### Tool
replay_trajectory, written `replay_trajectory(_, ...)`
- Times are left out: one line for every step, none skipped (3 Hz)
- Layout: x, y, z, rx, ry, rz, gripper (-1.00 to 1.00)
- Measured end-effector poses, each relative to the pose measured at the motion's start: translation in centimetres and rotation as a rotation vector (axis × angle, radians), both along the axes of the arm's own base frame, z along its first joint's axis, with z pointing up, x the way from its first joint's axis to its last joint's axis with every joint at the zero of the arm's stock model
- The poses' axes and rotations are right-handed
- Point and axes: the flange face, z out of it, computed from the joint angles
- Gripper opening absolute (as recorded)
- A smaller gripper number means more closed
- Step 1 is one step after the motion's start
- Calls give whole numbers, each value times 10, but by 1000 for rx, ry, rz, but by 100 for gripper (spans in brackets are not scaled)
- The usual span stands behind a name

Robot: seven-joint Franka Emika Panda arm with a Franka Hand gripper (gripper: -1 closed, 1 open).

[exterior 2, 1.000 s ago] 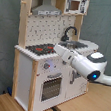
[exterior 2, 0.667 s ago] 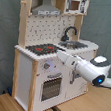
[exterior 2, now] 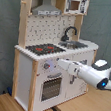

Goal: Play with the kitchen

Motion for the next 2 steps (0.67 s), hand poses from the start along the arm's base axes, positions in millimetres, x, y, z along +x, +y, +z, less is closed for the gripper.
replay_trajectory(-7, -4, -20, 68, 25, 27, 100)
replay_trajectory(-5, -10, -36, 154, 37, 26, 100)
